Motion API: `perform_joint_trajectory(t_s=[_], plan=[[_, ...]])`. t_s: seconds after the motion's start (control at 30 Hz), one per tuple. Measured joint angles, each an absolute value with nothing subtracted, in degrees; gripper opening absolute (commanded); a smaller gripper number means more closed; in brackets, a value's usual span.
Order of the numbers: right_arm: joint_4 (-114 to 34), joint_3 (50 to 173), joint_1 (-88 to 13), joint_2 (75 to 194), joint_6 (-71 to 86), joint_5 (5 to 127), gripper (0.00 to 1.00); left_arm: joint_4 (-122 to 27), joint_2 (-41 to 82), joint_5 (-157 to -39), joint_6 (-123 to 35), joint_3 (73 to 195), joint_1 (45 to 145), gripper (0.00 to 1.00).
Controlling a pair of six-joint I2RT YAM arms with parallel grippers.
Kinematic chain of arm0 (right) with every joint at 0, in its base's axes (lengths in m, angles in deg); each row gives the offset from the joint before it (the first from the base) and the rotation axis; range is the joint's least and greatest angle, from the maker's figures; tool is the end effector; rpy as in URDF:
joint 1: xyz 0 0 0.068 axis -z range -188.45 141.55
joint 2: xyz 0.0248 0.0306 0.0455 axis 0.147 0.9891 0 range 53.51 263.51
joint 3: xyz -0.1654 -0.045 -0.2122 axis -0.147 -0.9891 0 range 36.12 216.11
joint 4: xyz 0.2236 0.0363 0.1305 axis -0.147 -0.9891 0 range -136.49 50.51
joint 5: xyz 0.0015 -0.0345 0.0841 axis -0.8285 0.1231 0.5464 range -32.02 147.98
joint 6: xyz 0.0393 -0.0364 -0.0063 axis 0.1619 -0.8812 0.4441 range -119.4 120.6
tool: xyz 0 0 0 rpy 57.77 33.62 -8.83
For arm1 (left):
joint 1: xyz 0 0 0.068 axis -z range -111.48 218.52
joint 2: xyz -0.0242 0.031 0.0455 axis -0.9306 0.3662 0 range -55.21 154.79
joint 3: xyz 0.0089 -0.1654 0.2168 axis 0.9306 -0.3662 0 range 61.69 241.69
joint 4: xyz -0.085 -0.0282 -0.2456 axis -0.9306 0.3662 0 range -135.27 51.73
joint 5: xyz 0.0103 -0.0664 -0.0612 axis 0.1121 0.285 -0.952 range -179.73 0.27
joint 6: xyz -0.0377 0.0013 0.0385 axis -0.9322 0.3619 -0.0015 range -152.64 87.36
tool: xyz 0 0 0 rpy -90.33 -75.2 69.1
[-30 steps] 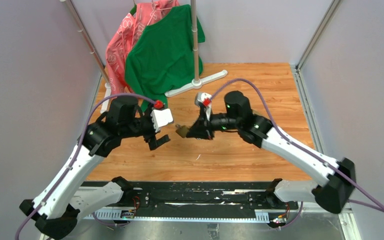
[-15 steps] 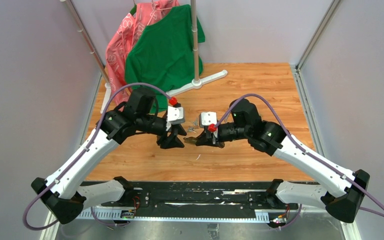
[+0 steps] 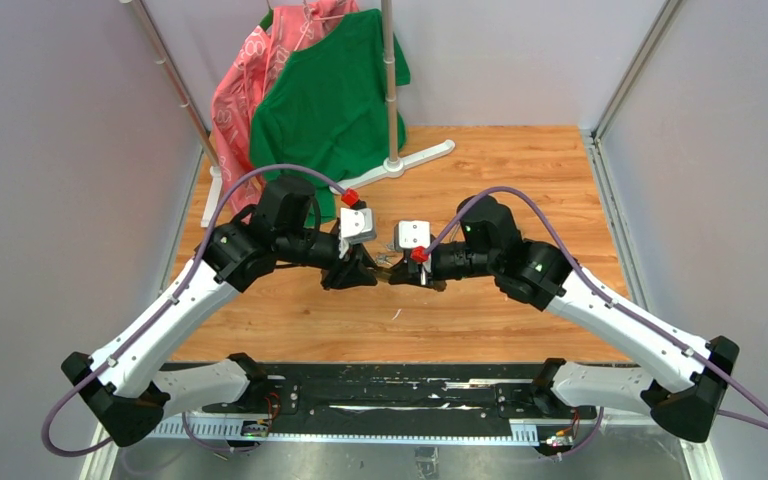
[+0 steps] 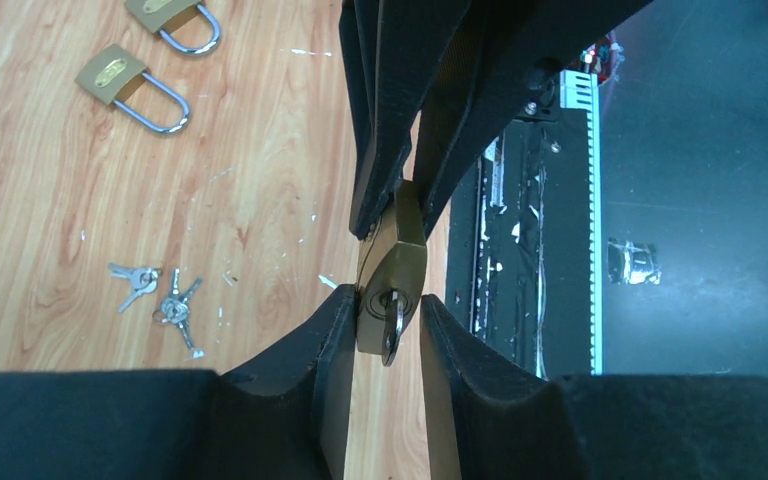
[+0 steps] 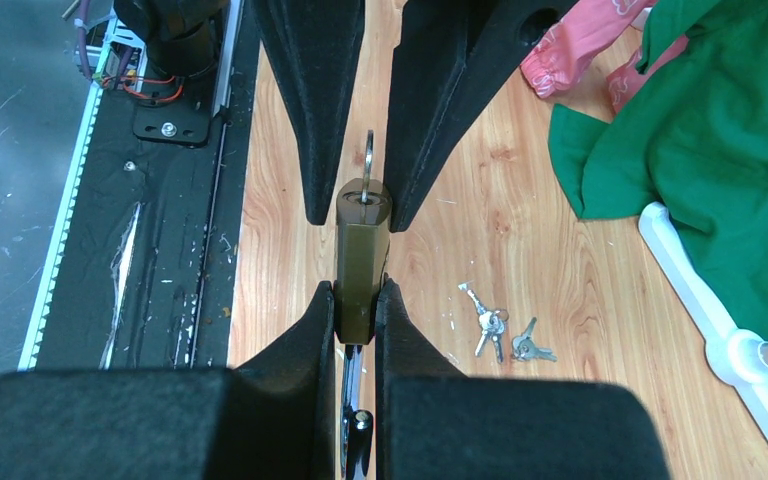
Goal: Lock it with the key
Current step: Lock the lock.
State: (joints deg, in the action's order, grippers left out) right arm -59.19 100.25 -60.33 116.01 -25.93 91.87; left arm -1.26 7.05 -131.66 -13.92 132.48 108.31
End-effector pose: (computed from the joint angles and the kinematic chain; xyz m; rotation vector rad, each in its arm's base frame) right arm 0.1325 0.2009 0.3825 -1.5066 1.1913 0.8562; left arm 0.1478 -0.1542 0.3845 1.4126 1.6586 -1.0068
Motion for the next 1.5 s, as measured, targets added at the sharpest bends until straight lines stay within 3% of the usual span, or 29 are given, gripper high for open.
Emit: perform_joint_trajectory(t_s=[0.27, 0.4, 0.57, 0.73, 0.77, 0.8, 1.3, 1.5], plan=[[-59.1, 100.43, -60.59, 116.47, -25.42, 90.69, 0.0, -2.35, 7.05, -130.33, -15.36, 132.06, 108.51, 0.23], [-58.97, 100.47, -60.59, 116.51, -24.7, 90.19, 0.0, -2.68, 7.05, -129.96, -15.38, 132.04, 108.51, 0.31], [-58.84, 101.96, -60.59, 117.87, -23.83, 89.42, 0.0, -3.66, 7.05, -128.71, -15.53, 131.91, 108.51, 0.3], [-58.78, 102.13, -60.59, 117.89, -23.17, 88.79, 0.0, -4.12, 7.05, -128.29, -15.18, 131.76, 108.53, 0.13], [-58.78, 102.13, -60.59, 117.89, -23.04, 88.72, 0.0, -4.21, 7.05, -128.29, -15.12, 131.73, 108.53, 0.02], [-58.78, 102.13, -60.59, 117.89, -22.93, 88.57, 0.0, -4.23, 7.05, -128.29, -15.07, 131.73, 108.53, 0.0], [-56.64, 101.39, -60.59, 117.19, -21.38, 87.83, 0.01, -6.74, 4.82, -127.7, -16.01, 130.23, 108.53, 0.0], [-55.85, 95.27, -60.59, 116.6, -19.72, 86.84, 0.03, -13.87, 5.54, -130.2, -20.89, 120.91, 108.53, 0.0]])
